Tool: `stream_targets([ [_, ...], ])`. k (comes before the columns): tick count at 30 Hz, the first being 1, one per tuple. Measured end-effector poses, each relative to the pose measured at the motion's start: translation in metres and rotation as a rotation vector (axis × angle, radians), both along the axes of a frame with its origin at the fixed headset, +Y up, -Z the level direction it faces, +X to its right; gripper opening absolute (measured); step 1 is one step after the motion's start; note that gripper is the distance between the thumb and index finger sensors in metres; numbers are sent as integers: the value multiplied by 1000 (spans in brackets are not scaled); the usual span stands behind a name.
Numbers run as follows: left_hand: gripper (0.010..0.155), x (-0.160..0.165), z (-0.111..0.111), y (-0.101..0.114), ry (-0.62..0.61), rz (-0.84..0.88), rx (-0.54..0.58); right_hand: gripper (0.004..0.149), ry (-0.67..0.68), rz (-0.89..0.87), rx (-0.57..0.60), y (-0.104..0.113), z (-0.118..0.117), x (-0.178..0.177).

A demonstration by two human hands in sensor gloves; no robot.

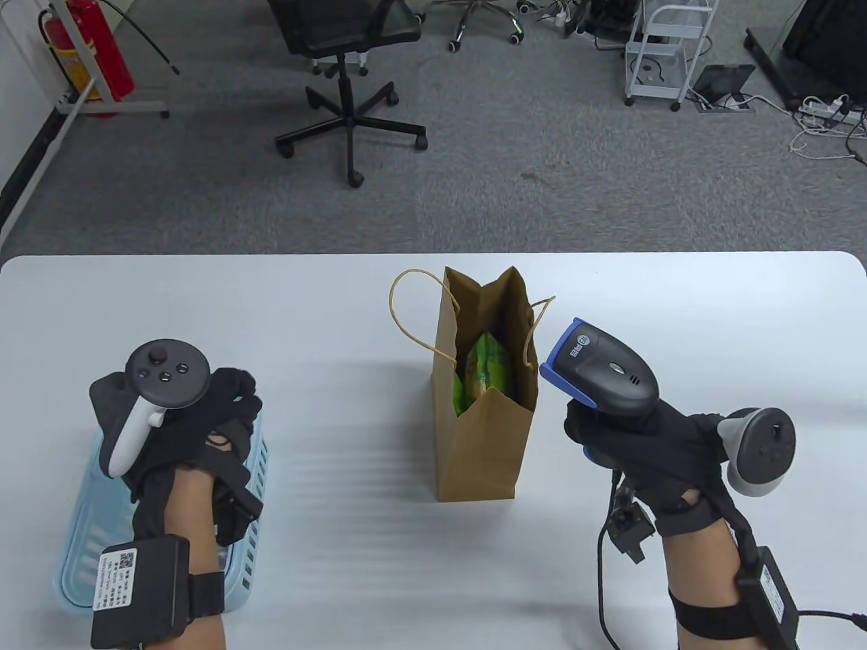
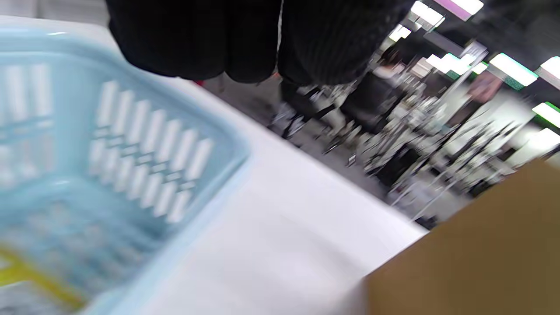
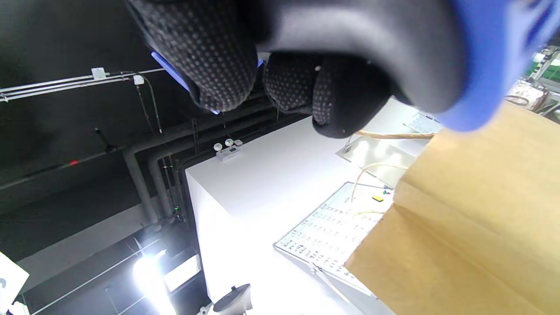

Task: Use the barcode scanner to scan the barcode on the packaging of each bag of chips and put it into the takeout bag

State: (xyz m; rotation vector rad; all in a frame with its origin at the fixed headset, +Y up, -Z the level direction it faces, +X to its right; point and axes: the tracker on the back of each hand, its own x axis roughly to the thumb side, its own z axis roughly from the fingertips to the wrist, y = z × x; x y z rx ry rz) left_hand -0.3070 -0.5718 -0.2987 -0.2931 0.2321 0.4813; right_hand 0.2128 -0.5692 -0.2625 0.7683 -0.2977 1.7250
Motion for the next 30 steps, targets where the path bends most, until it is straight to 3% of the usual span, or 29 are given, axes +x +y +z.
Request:
stream_targets([
  [4,55,-20,-4,-35,-11,-99,-212,64,-10,20,-14,-4,-3,-2],
  [6,58,-29,-6,-56,7,-217,-371,64,-16,35,-21,-6,-5,-3],
  [10,68,-37,-9,-88,-32,-252,-495,64,-28,50,-33,-9,-9,-4],
  [19,83,-36,-15,-139,-144,-245,-680,63,-53,107,-63,-19,-18,-11],
  [23,83,-36,-17,-149,-164,-251,-738,63,-54,112,-68,-20,-19,-12],
  [30,72,-36,-18,-150,-144,-305,-728,64,-55,102,-68,-18,-19,-10],
])
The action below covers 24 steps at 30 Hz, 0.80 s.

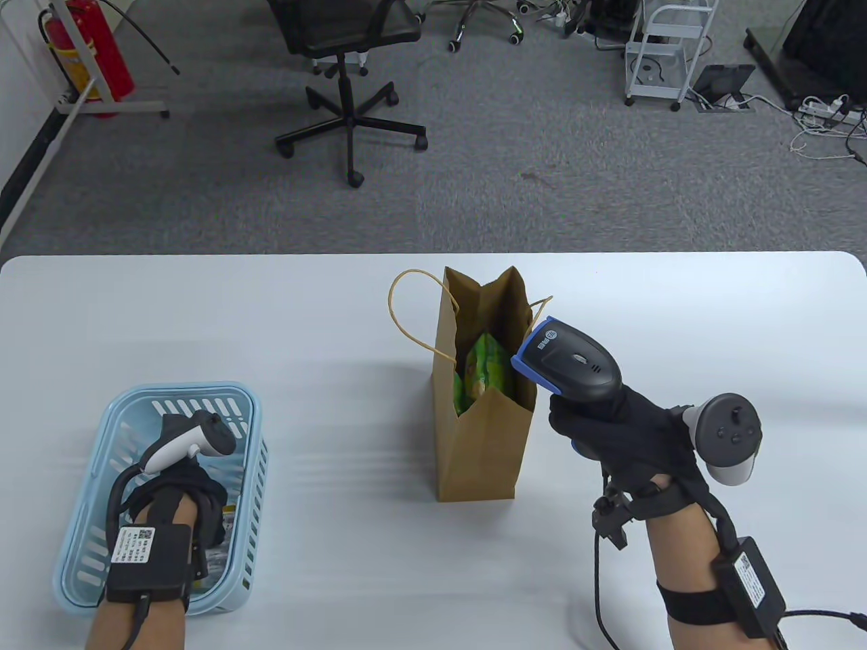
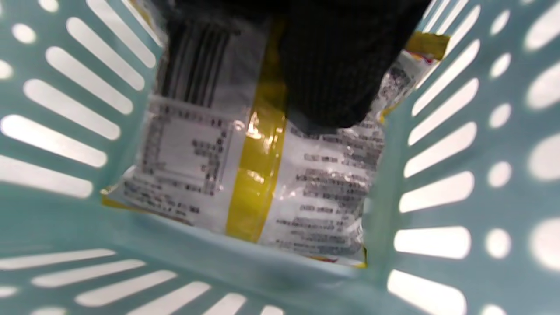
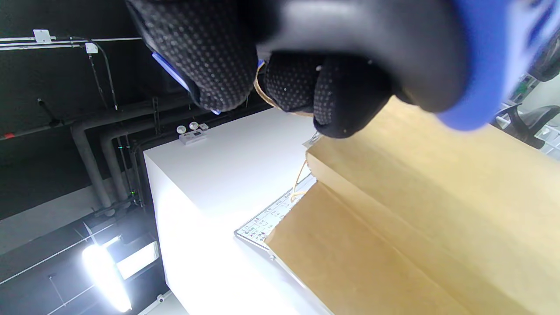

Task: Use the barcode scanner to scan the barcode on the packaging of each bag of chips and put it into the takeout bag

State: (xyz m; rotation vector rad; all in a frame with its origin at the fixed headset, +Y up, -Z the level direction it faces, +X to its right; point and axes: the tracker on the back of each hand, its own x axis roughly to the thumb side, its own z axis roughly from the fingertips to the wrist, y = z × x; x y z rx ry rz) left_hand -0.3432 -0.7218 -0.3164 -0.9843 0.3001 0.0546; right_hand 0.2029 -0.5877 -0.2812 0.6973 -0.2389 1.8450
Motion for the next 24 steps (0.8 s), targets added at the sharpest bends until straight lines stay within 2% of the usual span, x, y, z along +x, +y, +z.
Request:
stream_targets([
  [4,53,-1,1,15,0,7,86,63,8,-7,4,1,1,0],
  [8,38,-7,3,50,46,-2,299,63,16,-22,14,4,4,2],
  [16,38,-26,28,127,224,56,683,63,34,-44,38,10,12,3],
  [19,39,-38,40,142,287,142,753,63,38,-46,51,12,15,2],
  [24,40,-47,62,163,358,259,959,63,51,-48,69,16,19,0],
])
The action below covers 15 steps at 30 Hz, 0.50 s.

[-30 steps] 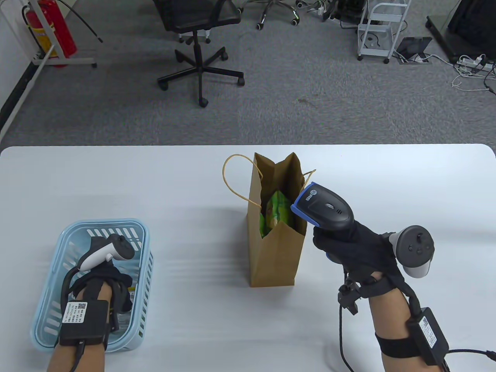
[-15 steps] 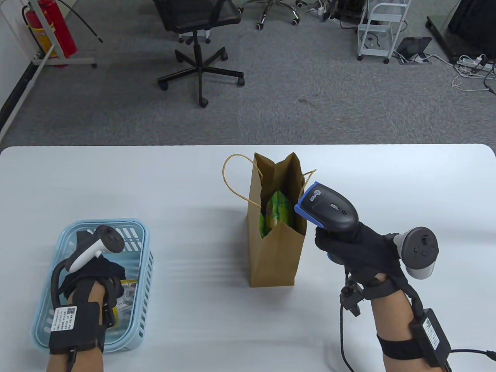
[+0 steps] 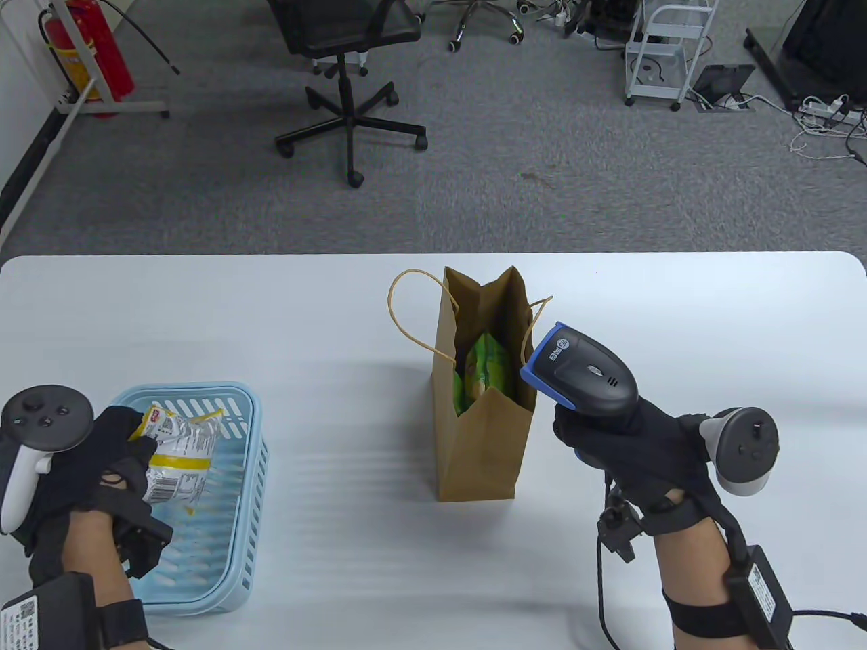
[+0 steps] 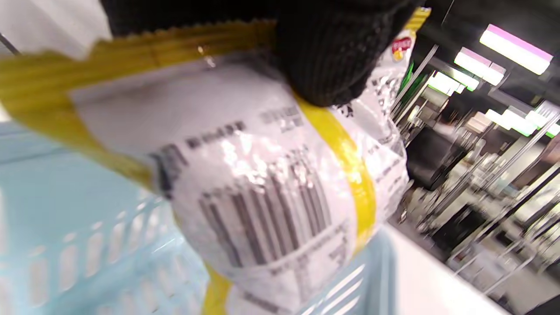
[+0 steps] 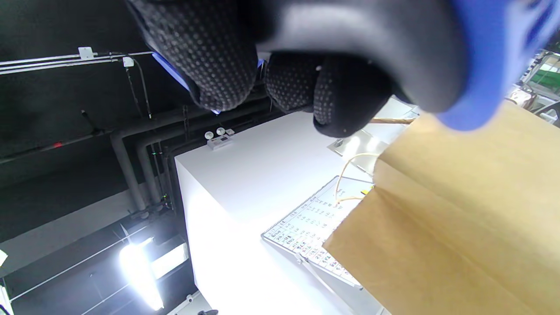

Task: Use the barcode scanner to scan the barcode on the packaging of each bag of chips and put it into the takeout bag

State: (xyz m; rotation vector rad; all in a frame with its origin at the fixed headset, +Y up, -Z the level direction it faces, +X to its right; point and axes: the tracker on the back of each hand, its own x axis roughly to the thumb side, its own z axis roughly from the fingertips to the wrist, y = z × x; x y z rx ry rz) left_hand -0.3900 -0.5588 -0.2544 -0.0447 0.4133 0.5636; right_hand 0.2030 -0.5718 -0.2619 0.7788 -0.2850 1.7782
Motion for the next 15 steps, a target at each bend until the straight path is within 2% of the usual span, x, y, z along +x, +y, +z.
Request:
stream_targets([
  [4,40,11,9,17,-23,82,176,63,14,21,13,1,3,-6],
  [8,39,38,18,37,-58,185,384,63,24,65,33,1,5,-15],
  [11,38,66,19,43,-119,190,465,62,38,87,45,-1,7,-22],
  [15,37,109,17,34,-230,219,532,62,85,118,52,-5,9,-37],
])
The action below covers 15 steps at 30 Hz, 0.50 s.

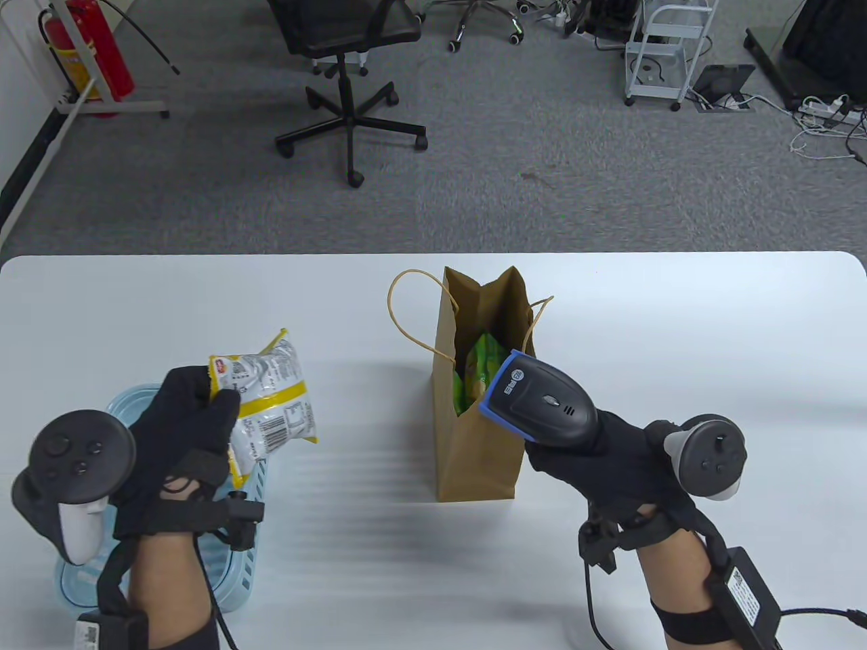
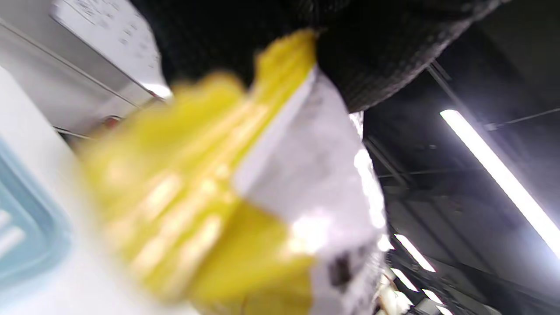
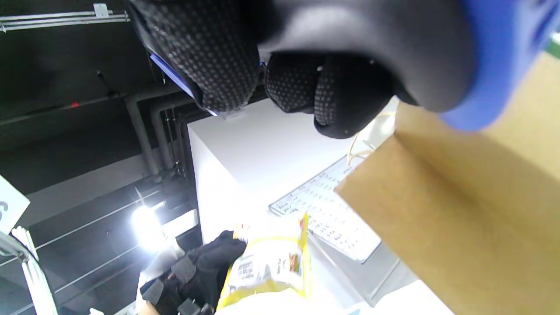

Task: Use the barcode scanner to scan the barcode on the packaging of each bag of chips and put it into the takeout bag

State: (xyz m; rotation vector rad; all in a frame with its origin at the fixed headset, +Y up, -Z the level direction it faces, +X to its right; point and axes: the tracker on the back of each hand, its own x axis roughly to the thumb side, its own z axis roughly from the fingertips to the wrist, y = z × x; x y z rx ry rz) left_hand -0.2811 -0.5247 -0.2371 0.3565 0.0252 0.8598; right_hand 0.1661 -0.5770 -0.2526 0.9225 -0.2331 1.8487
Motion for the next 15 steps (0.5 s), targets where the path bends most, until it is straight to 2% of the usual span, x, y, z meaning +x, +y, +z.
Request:
stream_targets([
  [5,37,47,-17,-25,-79,-65,10,62,66,128,29,-8,3,-21],
  [8,37,66,-31,-35,-116,-83,1,62,90,200,24,-20,4,-38],
  [15,37,78,-51,-54,-166,-121,-34,62,80,340,-12,-45,1,-65],
])
